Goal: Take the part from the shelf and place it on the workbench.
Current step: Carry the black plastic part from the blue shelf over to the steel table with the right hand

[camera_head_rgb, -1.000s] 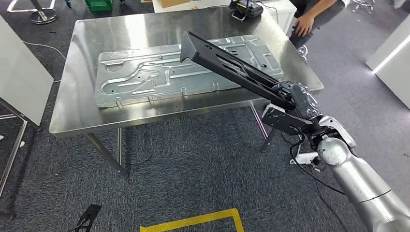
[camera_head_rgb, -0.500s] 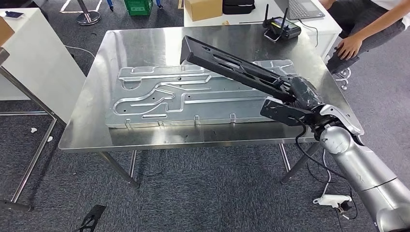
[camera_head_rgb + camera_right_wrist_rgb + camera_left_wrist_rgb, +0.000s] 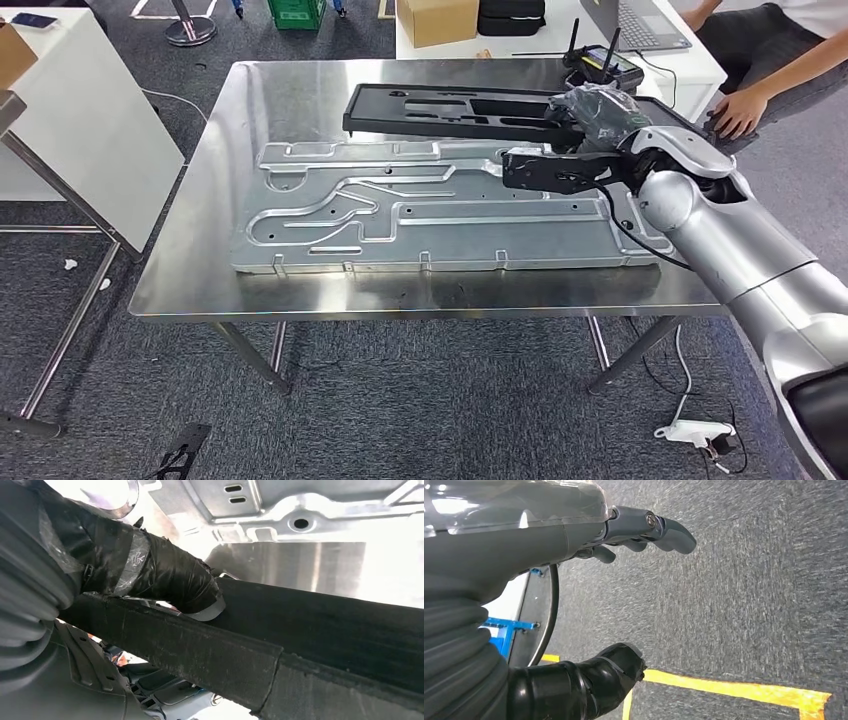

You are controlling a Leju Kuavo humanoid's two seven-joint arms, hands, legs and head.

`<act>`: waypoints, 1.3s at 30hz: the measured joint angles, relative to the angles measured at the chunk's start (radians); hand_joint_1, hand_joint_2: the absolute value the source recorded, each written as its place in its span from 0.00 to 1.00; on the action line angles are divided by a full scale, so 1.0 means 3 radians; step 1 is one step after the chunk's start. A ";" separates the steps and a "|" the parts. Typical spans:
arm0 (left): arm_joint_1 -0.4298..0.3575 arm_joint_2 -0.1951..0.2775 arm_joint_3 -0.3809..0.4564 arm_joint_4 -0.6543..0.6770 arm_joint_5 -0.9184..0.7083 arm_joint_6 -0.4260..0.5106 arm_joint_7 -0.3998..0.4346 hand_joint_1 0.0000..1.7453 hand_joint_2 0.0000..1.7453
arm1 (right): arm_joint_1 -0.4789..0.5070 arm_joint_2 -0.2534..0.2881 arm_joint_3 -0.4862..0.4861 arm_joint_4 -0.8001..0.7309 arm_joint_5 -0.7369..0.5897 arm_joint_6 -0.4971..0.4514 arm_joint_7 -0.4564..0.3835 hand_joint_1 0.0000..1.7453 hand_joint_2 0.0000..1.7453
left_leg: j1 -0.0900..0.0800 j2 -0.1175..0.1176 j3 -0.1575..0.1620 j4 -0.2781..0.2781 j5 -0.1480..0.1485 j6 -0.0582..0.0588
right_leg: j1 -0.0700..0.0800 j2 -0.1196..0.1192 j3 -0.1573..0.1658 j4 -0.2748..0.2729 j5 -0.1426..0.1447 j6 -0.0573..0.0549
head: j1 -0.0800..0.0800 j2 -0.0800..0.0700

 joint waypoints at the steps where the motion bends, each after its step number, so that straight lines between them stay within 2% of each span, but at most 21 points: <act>1: 0.0002 0.0000 0.0002 0.0000 0.0000 0.0000 0.0000 0.00 1.00 | -0.0012 0.0019 0.0028 0.0031 0.0005 0.0000 -0.0003 1.00 1.00 | 0.0000 -0.0004 0.0000 0.0002 -0.0001 0.0002 | 0.0000 -0.0003 0.0003 -0.0001 -0.0001 0.0001 | 0.0000 0.0000; 14: 0.0033 0.0004 0.0021 0.0000 -0.0004 -0.0004 -0.0015 0.00 1.00 | 0.0045 0.0159 0.0344 0.0340 0.0017 -0.0025 -0.0032 1.00 1.00 | -0.0001 -0.0004 -0.0003 0.0016 -0.0001 0.0017 | 0.0000 -0.0005 0.0004 -0.0002 0.0007 0.0019 | -0.0001 0.0000; 19: 0.0035 0.0004 0.0022 0.0000 -0.0006 -0.0018 -0.0036 0.00 1.00 | 0.0150 0.0187 0.0376 0.0391 0.0032 -0.0188 -0.0047 1.00 1.00 | 0.0001 -0.0004 -0.0005 0.0016 -0.0003 0.0018 | 0.0001 -0.0005 0.0005 -0.0003 0.0005 0.0022 | -0.0001 0.0000; 22: 0.0033 0.0011 0.0022 0.0000 -0.0012 -0.0034 -0.0047 0.00 1.00 | 0.0210 0.0221 0.0396 0.0402 0.0078 -0.0312 -0.0042 1.00 1.00 | 0.0003 -0.0008 0.0033 -0.0040 0.0008 0.0074 | -0.0002 -0.0011 0.0010 -0.0024 0.0003 0.0069 | 0.0001 0.0000; 23: 0.0032 0.0013 0.0022 0.0000 -0.0013 -0.0040 -0.0050 0.00 1.00 | 0.0219 0.0230 0.0399 0.0403 0.0090 -0.0342 -0.0039 1.00 1.00 | 0.0011 -0.0011 0.0061 -0.0082 0.0021 0.0100 | -0.0002 -0.0011 -0.0013 0.0022 -0.0029 0.0085 | 0.0009 0.0000; 24: 0.0029 0.0013 0.0022 0.0000 -0.0014 -0.0045 -0.0052 0.00 1.00 | 0.0225 0.0235 0.0402 0.0403 0.0099 -0.0368 -0.0036 1.00 1.00 | 0.0025 -0.0013 0.0089 -0.0122 0.0037 0.0114 | 0.0001 -0.0008 -0.0075 0.0146 -0.0096 0.0090 | 0.0018 0.0000; 26: 0.0025 0.0013 0.0022 0.0000 -0.0018 -0.0050 -0.0059 0.00 1.00 | 0.0251 0.0240 0.0404 0.0404 0.0117 -0.0405 -0.0025 1.00 1.00 | 0.0033 -0.0029 0.0105 -0.0137 0.0041 0.0124 | -0.0015 -0.0002 -0.0296 0.0575 -0.0282 0.0099 | 0.0031 0.0000; 27: 0.0024 0.0013 0.0022 0.0000 -0.0022 -0.0052 -0.0064 0.00 1.00 | 0.0278 0.0243 0.0407 0.0403 0.0128 -0.0414 -0.0016 1.00 1.00 | 0.0036 -0.0046 0.0105 -0.0126 0.0033 0.0121 | -0.0028 -0.0002 -0.0415 0.0786 -0.0345 0.0108 | 0.0031 0.0000; 28: 0.0027 0.0012 0.0022 0.0000 -0.0027 -0.0053 -0.0070 0.00 1.00 | 0.0313 0.0246 0.0412 0.0402 0.0139 -0.0418 -0.0004 1.00 1.00 | 0.0043 -0.0072 0.0104 -0.0106 0.0019 0.0111 | -0.0044 -0.0003 -0.0490 0.0901 -0.0346 0.0120 | 0.0032 0.0000; 29: 0.0030 0.0012 0.0022 0.0000 -0.0031 -0.0054 -0.0076 0.00 1.00 | 0.0348 0.0247 0.0417 0.0400 0.0146 -0.0420 0.0006 1.00 1.00 | 0.0052 -0.0104 0.0103 -0.0077 0.0000 0.0096 | -0.0063 -0.0002 -0.0507 0.0897 -0.0284 0.0131 | 0.0034 0.0000; 30: 0.0035 0.0011 0.0022 0.0000 -0.0034 -0.0055 -0.0082 0.00 1.00 | 0.0375 0.0247 0.0423 0.0398 0.0150 -0.0421 0.0015 1.00 1.00 | 0.0064 -0.0142 0.0099 -0.0038 -0.0026 0.0074 | -0.0084 0.0007 -0.0459 0.0762 -0.0167 0.0143 | 0.0034 0.0000; 31: 0.0039 0.0011 0.0022 0.0000 -0.0038 -0.0056 -0.0093 0.00 1.00 | 0.0392 0.0247 0.0425 0.0397 0.0154 -0.0422 0.0023 1.00 1.00 | 0.0077 -0.0179 0.0087 0.0012 -0.0058 0.0049 | -0.0106 0.0049 -0.0375 0.0562 -0.0055 0.0156 | 0.0035 0.0000; 32: 0.0041 0.0011 0.0022 0.0000 -0.0042 -0.0057 -0.0103 0.00 1.00 | 0.0398 0.0244 0.0426 0.0397 0.0157 -0.0427 0.0027 1.00 1.00 | 0.0083 -0.0215 0.0060 0.0069 -0.0091 0.0020 | -0.0121 0.0121 -0.0293 0.0380 0.0014 0.0165 | 0.0038 0.0000; 33: 0.0042 0.0012 0.0022 0.0000 -0.0047 -0.0059 -0.0114 0.00 1.00 | 0.0402 0.0242 0.0427 0.0398 0.0162 -0.0433 0.0029 1.00 1.00 | 0.0090 -0.0250 0.0025 0.0118 -0.0115 -0.0008 | -0.0131 0.0183 -0.0241 0.0262 0.0044 0.0168 | 0.0036 0.0000; 34: 0.0044 0.0012 0.0022 0.0000 -0.0052 -0.0062 -0.0123 0.00 1.00 | 0.0410 0.0240 0.0427 0.0398 0.0167 -0.0439 0.0031 1.00 1.00 | 0.0098 -0.0282 -0.0009 0.0154 -0.0129 -0.0035 | -0.0128 0.0230 -0.0224 0.0220 0.0029 0.0163 | 0.0034 0.0000; 35: 0.0047 0.0010 0.0022 0.0001 -0.0056 -0.0065 -0.0129 0.00 1.00 | 0.0423 0.0241 0.0428 0.0397 0.0172 -0.0444 0.0032 1.00 1.00 | 0.0106 -0.0315 -0.0036 0.0172 -0.0130 -0.0060 | -0.0115 0.0235 -0.0228 0.0227 0.0009 0.0147 | 0.0033 0.0000; 36: 0.0053 0.0006 0.0022 0.0001 -0.0059 -0.0068 -0.0134 0.00 1.00 | 0.0438 0.0245 0.0428 0.0396 0.0176 -0.0446 0.0032 1.00 1.00 | 0.0117 -0.0348 -0.0049 0.0171 -0.0126 -0.0083 | -0.0111 0.0198 -0.0236 0.0238 0.0003 0.0124 | 0.0030 0.0000; 37: 0.0062 0.0003 0.0022 0.0001 -0.0059 -0.0070 -0.0138 0.00 1.00 | 0.0450 0.0251 0.0429 0.0393 0.0179 -0.0448 0.0035 1.00 1.00 | 0.0124 -0.0343 -0.0062 0.0181 -0.0128 -0.0102 | -0.0109 0.0160 -0.0231 0.0232 0.0001 0.0100 | 0.0030 0.0000; 39: 0.0070 0.0002 0.0022 0.0001 -0.0059 -0.0071 -0.0144 0.00 1.00 | 0.0457 0.0260 0.0429 0.0382 0.0184 -0.0455 0.0041 1.00 1.00 | 0.0114 -0.0203 -0.0135 0.0318 -0.0196 -0.0130 | -0.0117 0.0087 -0.0205 0.0213 -0.0002 0.0046 | 0.0009 0.0000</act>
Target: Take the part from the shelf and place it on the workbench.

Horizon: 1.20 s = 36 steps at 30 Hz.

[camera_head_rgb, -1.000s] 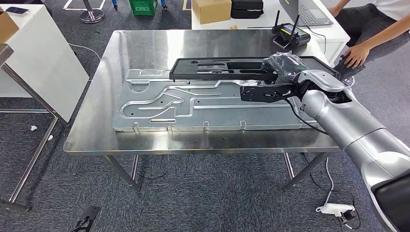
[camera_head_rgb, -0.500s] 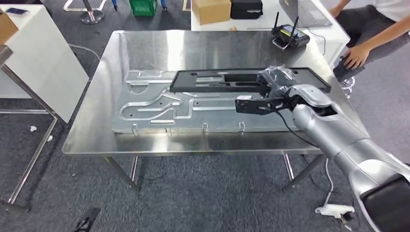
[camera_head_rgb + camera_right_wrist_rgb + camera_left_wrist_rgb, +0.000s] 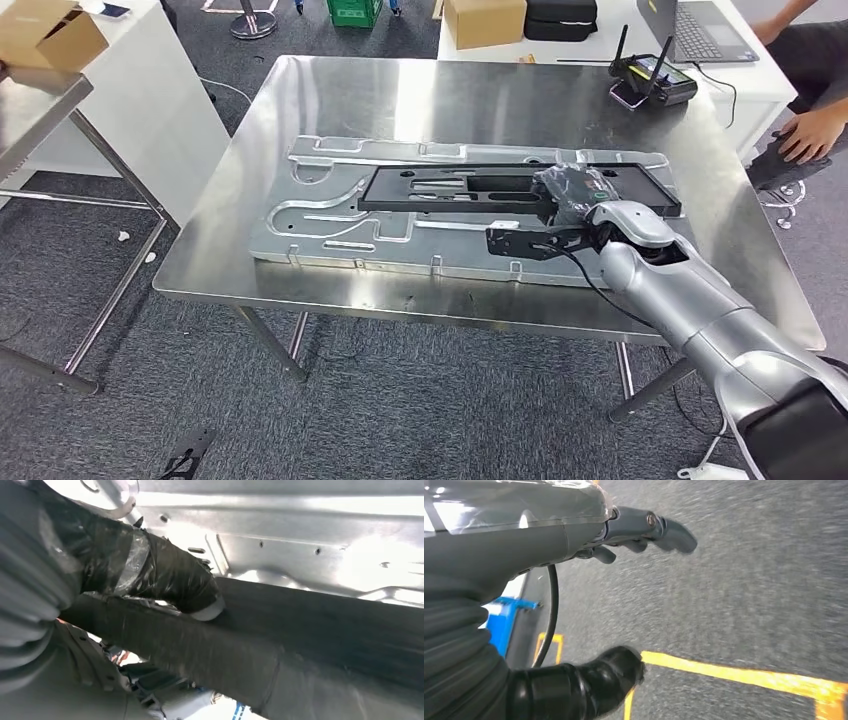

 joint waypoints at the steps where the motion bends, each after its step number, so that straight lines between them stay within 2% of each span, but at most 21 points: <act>1: -0.0004 0.0003 0.0000 0.0000 0.0000 0.0000 -0.0002 0.00 1.00 | 0.0000 0.0003 0.0000 -0.0006 0.0003 -0.0006 0.0003 1.00 1.00 | -0.0006 0.0101 -0.0082 0.0161 -0.0072 -0.0007 | 0.0004 -0.0032 0.0014 -0.0006 -0.0006 -0.0022 | -0.0011 0.0000; 2: -0.0010 0.0005 0.0000 0.0000 0.0000 -0.0003 -0.0004 0.00 1.00 | 0.0003 0.0004 0.0000 -0.0010 0.0009 -0.0011 0.0005 1.00 1.00 | -0.0011 0.0176 -0.0193 0.0372 -0.0157 -0.0013 | 0.0013 -0.0062 0.0024 -0.0008 -0.0017 -0.0039 | -0.0021 0.0000; 3: -0.0014 0.0006 0.0000 0.0000 0.0001 -0.0008 -0.0007 0.00 1.00 | 0.0009 0.0004 0.0000 -0.0011 0.0015 -0.0014 0.0009 1.00 1.00 | -0.0011 0.0210 -0.0309 0.0576 -0.0224 -0.0016 | 0.0023 -0.0091 0.0033 -0.0007 -0.0028 -0.0049 | -0.0022 0.0000; 4: -0.0014 0.0006 0.0000 0.0000 0.0001 -0.0015 -0.0009 0.00 1.00 | 0.0019 0.0003 0.0000 -0.0011 0.0022 -0.0014 0.0014 1.00 1.00 | -0.0010 0.0225 -0.0397 0.0714 -0.0248 -0.0016 | 0.0030 -0.0115 0.0042 -0.0007 -0.0039 -0.0054 | -0.0021 0.0000; 5: -0.0007 0.0006 0.0000 0.0000 0.0004 -0.0023 -0.0013 0.00 1.00 | 0.0029 0.0003 0.0000 -0.0011 0.0030 -0.0012 0.0020 1.00 1.00 | -0.0010 0.0233 -0.0431 0.0744 -0.0212 -0.0013 | 0.0037 -0.0137 0.0053 -0.0005 -0.0051 -0.0055 | -0.0021 0.0000; 6: 0.0000 0.0008 0.0000 0.0000 0.0008 -0.0030 -0.0019 0.00 1.00 | 0.0036 0.0003 0.0000 -0.0011 0.0038 -0.0010 0.0026 1.00 1.00 | -0.0010 0.0236 -0.0397 0.0644 -0.0117 -0.0006 | 0.0043 -0.0153 0.0067 -0.0003 -0.0064 -0.0053 | -0.0021 0.0000; 7: 0.0007 0.0012 0.0000 0.0000 0.0013 -0.0036 -0.0028 0.00 1.00 | 0.0041 0.0003 0.0000 -0.0010 0.0046 -0.0008 0.0034 1.00 1.00 | -0.0011 0.0240 -0.0308 0.0443 0.0016 0.0006 | 0.0047 -0.0168 0.0085 -0.0001 -0.0080 -0.0048 | -0.0021 0.0000; 9: 0.0017 0.0022 0.0000 0.0000 0.0023 -0.0042 -0.0050 0.00 1.00 | 0.0041 -0.0005 0.0000 -0.0006 0.0061 -0.0006 0.0050 1.00 1.00 | -0.0030 0.0257 -0.0110 0.0053 0.0172 0.0033 | 0.0062 -0.0189 0.0109 0.0000 -0.0107 -0.0030 | -0.0019 0.0000; 10: 0.0020 0.0024 0.0000 0.0000 0.0025 -0.0044 -0.0059 0.00 1.00 | 0.0044 -0.0014 0.0000 0.0000 0.0066 -0.0008 0.0057 1.00 1.00 | -0.0038 0.0266 -0.0051 -0.0064 0.0193 0.0043 | 0.0071 -0.0194 0.0114 0.0000 -0.0115 -0.0020 | -0.0018 0.0000; 12: 0.0027 0.0025 0.0000 0.0000 0.0028 -0.0047 -0.0069 0.00 1.00 | 0.0061 -0.0041 0.0000 0.0027 0.0074 -0.0012 0.0071 1.00 1.00 | -0.0044 0.0268 -0.0025 -0.0130 0.0175 0.0045 | 0.0088 -0.0198 0.0110 0.0000 -0.0116 -0.0019 | -0.0015 0.0000; 16: 0.0048 0.0024 0.0001 0.0000 0.0043 -0.0047 -0.0069 0.00 1.00 | 0.0092 -0.0092 0.0000 0.0129 0.0119 -0.0033 0.0117 1.00 1.00 | -0.0050 0.0256 -0.0027 -0.0136 0.0167 0.0054 | 0.0086 -0.0210 0.0131 -0.0039 -0.0111 -0.0034 | -0.0014 0.0000; 21: 0.0056 0.0024 0.0003 0.0000 0.0057 -0.0045 -0.0062 0.00 1.00 | 0.0110 -0.0161 0.0000 0.0310 0.0188 -0.0107 0.0223 1.00 1.00 | -0.0055 0.0250 -0.0026 -0.0134 0.0155 0.0082 | 0.0084 -0.0216 0.0154 -0.0076 -0.0101 -0.0019 | -0.0013 0.0000; 25: 0.0059 0.0024 0.0004 0.0000 0.0058 -0.0045 -0.0055 0.00 1.00 | 0.0124 -0.0197 0.0000 0.0399 0.0194 -0.0134 0.0248 0.00 0.00 | -0.0061 0.0252 -0.0026 -0.0133 0.0155 0.0099 | 0.0079 -0.0216 0.0157 -0.0083 -0.0094 -0.0005 | -0.0013 0.0000; 27: 0.0060 0.0024 0.0005 0.0000 0.0058 -0.0044 -0.0054 0.00 1.00 | 0.0126 -0.0202 0.0000 0.0409 0.0194 -0.0136 0.0254 0.00 0.00 | -0.0062 0.0251 -0.0026 -0.0133 0.0155 0.0099 | 0.0079 -0.0216 0.0157 -0.0083 -0.0093 -0.0003 | -0.0013 0.0000; 31: 0.0067 0.0028 0.0009 0.0000 0.0050 -0.0098 -0.0036 0.00 1.00 | 0.0194 -0.0285 -0.0003 0.0576 0.0194 -0.0157 0.0299 0.00 0.00 | -0.0069 0.0252 -0.0025 -0.0130 0.0159 0.0105 | 0.0067 -0.0215 0.0156 -0.0085 -0.0089 0.0047 | -0.0014 0.0000; 34: 0.0071 0.0029 0.0009 0.0000 0.0048 -0.0105 -0.0034 0.00 1.00 | 0.0215 -0.0310 -0.0012 0.0638 0.0194 -0.0163 0.0300 0.00 0.00 | -0.0070 0.0253 -0.0022 -0.0130 0.0160 0.0106 | 0.0068 -0.0214 0.0156 -0.0084 -0.0088 0.0051 | -0.0014 0.0000; 36: 0.0072 0.0029 0.0011 0.0000 0.0059 -0.0085 -0.0035 0.00 0.50 | 0.0222 -0.0321 -0.0027 0.0663 0.0192 -0.0162 0.0302 0.00 0.00 | -0.0070 0.0254 -0.0021 -0.0130 0.0160 0.0106 | 0.0071 -0.0214 0.0156 -0.0083 -0.0088 0.0051 | -0.0014 0.0000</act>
